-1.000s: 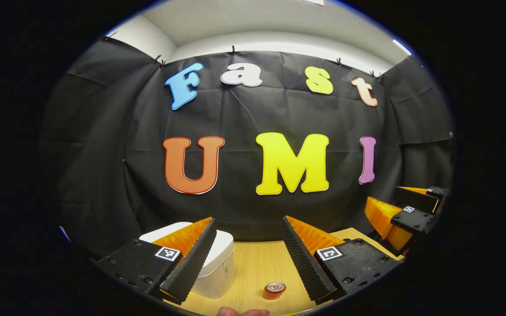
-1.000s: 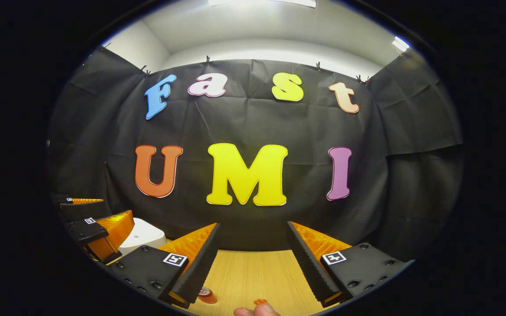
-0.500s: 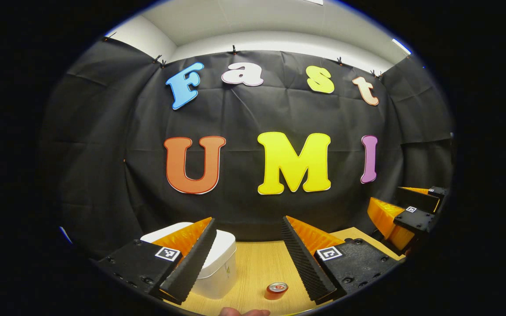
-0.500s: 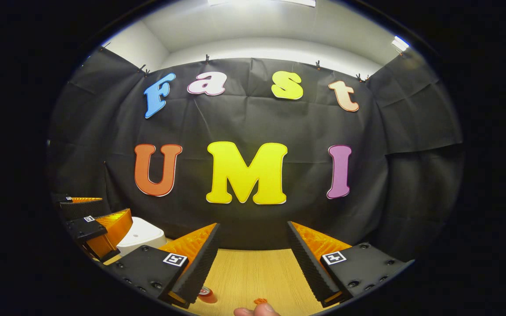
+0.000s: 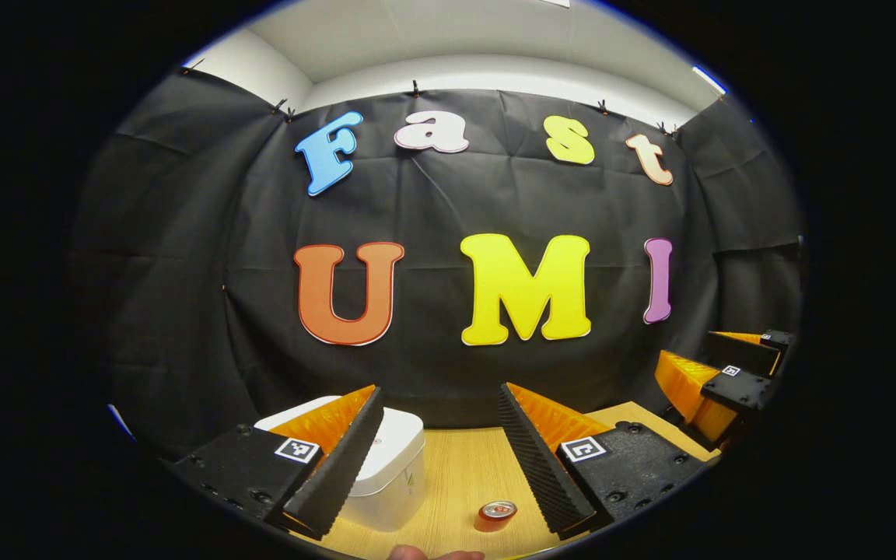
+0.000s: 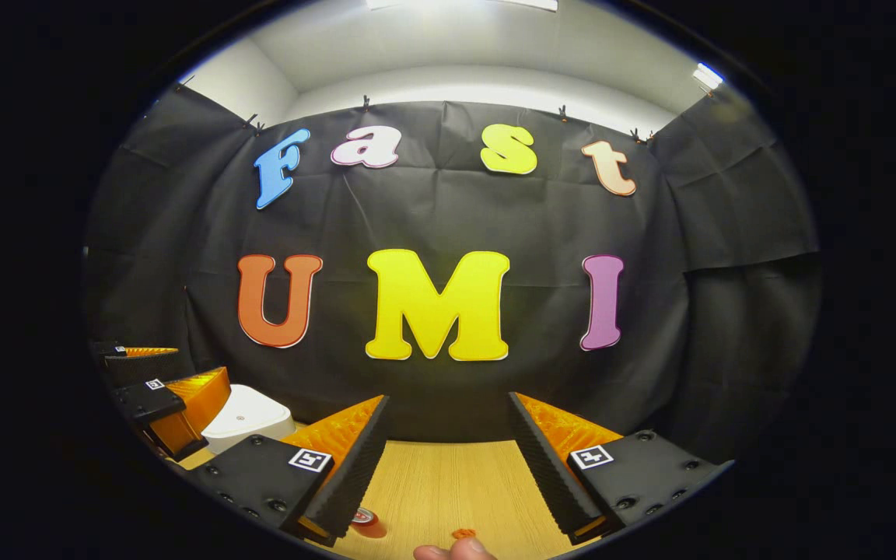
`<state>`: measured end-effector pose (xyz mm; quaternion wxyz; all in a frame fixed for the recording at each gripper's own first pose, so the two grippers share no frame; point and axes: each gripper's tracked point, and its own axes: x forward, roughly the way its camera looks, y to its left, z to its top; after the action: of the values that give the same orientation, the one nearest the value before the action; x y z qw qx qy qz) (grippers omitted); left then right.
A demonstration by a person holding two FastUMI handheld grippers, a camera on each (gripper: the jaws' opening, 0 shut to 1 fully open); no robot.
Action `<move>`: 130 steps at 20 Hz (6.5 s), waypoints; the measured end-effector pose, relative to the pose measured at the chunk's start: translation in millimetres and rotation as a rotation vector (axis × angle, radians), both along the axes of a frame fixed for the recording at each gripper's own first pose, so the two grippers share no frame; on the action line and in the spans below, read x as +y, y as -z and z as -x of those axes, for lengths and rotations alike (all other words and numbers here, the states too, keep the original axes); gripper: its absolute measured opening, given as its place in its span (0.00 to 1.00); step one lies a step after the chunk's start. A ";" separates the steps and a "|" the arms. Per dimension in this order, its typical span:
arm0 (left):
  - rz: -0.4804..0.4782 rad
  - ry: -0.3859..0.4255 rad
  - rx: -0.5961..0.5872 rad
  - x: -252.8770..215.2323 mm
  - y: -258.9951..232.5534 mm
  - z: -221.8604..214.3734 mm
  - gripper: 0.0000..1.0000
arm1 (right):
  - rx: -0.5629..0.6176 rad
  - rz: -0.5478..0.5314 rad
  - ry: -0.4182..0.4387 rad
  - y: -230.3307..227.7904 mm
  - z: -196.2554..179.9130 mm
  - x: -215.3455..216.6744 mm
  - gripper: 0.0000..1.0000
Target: Press the lid of the desktop garbage bin to open it, pick up the crumpled paper on the desktop and throw it into the bin, then pick up the pop can on the desktop and drop it into the bin, and finally close the garbage bin lid.
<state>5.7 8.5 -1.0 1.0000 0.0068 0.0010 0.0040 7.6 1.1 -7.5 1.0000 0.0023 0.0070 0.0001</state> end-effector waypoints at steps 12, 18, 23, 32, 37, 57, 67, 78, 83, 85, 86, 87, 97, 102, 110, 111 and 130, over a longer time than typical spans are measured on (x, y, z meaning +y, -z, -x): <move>0.002 -0.036 0.076 51.5 31.3 -35.8 0.69 | 0.011 0.018 0.004 4.8 -4.8 -1.2 0.95; 0.033 -0.046 0.163 71.4 62.7 -63.3 0.39 | 0.034 0.027 0.009 14.2 -13.3 -7.4 0.95; 0.040 -0.038 0.302 85.3 103.4 -87.0 0.14 | 0.044 0.023 0.019 18.9 -21.0 -12.8 0.95; 0.093 -0.015 0.484 90.7 129.2 -106.0 0.07 | 0.056 0.000 0.021 24.5 -34.2 -14.3 0.95; 0.106 -0.022 0.514 88.9 132.5 -102.8 0.03 | 0.080 -0.019 0.025 35.0 -37.3 -13.1 0.95; -0.055 -0.092 0.223 95.4 25.9 -77.9 0.03 | 0.062 -0.041 0.028 26.9 -33.3 -17.1 0.95; 0.024 -0.108 0.092 66.6 -15.6 -32.7 0.03 | 0.017 -0.028 0.013 7.2 -17.7 -25.0 0.95; 0.004 0.006 0.067 22.1 -5.3 -8.8 0.66 | 0.018 -0.006 0.030 8.1 -1.6 -46.0 0.95; 0.010 0.002 0.021 15.2 -11.8 -3.8 0.99 | 0.035 -0.011 0.034 14.7 -0.8 -55.9 0.95; 0.012 -0.003 0.014 13.2 -14.4 -2.9 0.98 | 0.044 -0.019 0.029 16.5 -1.2 -56.8 0.95; 0.014 -0.006 0.016 12.3 -15.2 -0.9 0.98 | 0.045 -0.025 0.022 18.5 -1.2 -57.6 0.95; 0.019 -0.005 0.012 9.8 -16.5 0.4 0.98 | 0.048 -0.030 0.020 19.8 -1.8 -58.3 0.95; 0.021 -0.011 0.024 -7.0 -13.6 16.0 0.98 | 0.273 -0.010 -0.119 128.5 -7.3 -55.6 0.95; 0.030 -0.015 0.054 -9.4 -8.5 22.7 0.98 | 0.474 -0.001 -0.171 219.6 -10.0 -52.7 0.95; 0.039 -0.062 0.100 10.3 -2.9 32.9 0.98 | 0.707 0.072 -0.209 341.6 -19.6 -49.1 0.96; 0.040 -0.066 0.106 12.2 -1.9 35.2 0.98 | 0.771 0.070 -0.211 357.7 -16.7 -49.7 0.96; 0.043 -0.170 0.138 51.5 5.7 46.8 0.98 | 1.025 0.079 -0.186 452.5 -34.6 -47.3 0.67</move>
<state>-41.1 60.0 -6.7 0.9935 -0.0145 0.0707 0.0885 42.2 -46.2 -460.0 0.8632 -0.0365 0.4959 0.0874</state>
